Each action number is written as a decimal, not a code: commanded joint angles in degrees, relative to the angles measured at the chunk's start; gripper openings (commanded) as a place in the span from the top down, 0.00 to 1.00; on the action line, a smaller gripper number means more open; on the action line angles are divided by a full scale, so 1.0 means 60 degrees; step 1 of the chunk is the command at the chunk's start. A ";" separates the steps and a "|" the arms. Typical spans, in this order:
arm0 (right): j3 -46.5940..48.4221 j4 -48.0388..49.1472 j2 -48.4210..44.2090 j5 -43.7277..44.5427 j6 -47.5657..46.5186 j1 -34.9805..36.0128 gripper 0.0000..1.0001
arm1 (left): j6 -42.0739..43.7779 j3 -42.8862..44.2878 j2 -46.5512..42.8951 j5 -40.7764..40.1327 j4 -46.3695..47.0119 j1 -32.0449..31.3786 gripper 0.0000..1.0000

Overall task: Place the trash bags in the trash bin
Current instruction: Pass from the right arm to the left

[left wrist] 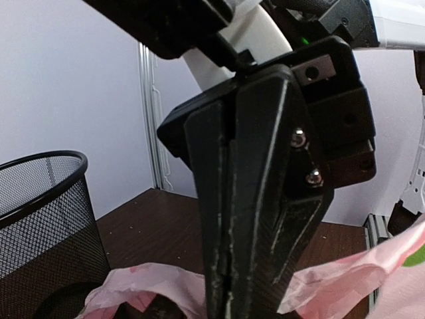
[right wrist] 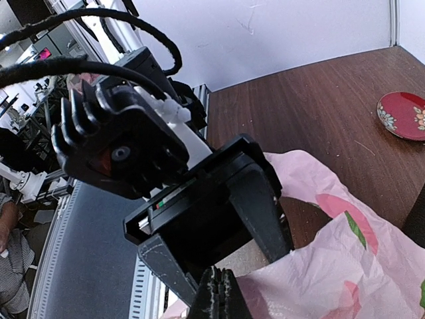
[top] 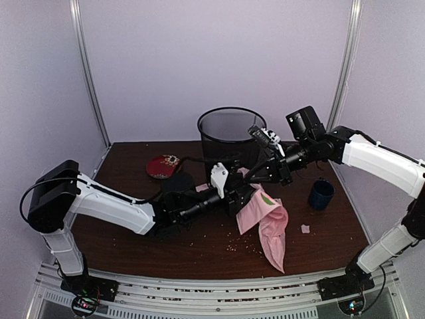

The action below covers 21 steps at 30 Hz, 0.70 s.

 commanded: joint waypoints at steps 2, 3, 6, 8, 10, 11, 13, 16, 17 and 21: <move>0.0264 -0.0143 0.0075 0.0032 -0.0141 0.0172 1.00 | -0.0067 0.0253 0.0228 0.0885 0.0604 -0.0036 0.81; 0.0296 -0.0169 0.0064 0.0062 -0.0162 0.0172 1.00 | -0.0077 0.0156 0.0201 0.0892 0.0669 -0.0029 0.87; 0.0319 -0.0231 0.0011 0.0117 -0.0184 0.0172 1.00 | -0.0087 -0.0184 0.0039 0.0661 0.0886 -0.0028 1.00; 0.0466 -0.0411 -0.0023 0.0141 -0.0227 0.0106 1.00 | -0.0096 -0.0363 -0.0096 0.0511 0.0855 -0.0028 1.00; 0.0693 -0.0710 -0.0121 0.0106 -0.0334 -0.0069 1.00 | -0.0085 -0.0568 -0.0206 0.0429 0.0808 -0.0035 1.00; 0.0788 -0.0808 -0.0197 0.0097 -0.0346 -0.0188 1.00 | -0.0085 -0.0676 -0.0256 0.0374 0.0768 -0.0029 1.00; 0.0967 -0.1009 -0.0373 0.0147 -0.0435 -0.0376 1.00 | -0.0053 -0.0904 -0.0368 0.0273 0.0759 -0.0028 1.00; 0.1097 -0.1229 -0.0576 0.0000 -0.0474 -0.0661 1.00 | -0.0003 -0.1158 -0.0546 0.0132 0.0739 -0.0028 1.00; 0.1066 -0.1235 -0.0636 -0.0037 -0.0460 -0.0732 1.00 | 0.0024 -0.1227 -0.0602 0.0097 0.0728 -0.0028 1.00; 0.0834 -0.1253 -0.0710 0.0291 -0.0485 -0.0765 0.99 | 0.0268 -0.1198 -0.0744 -0.0059 0.0325 -0.0053 1.00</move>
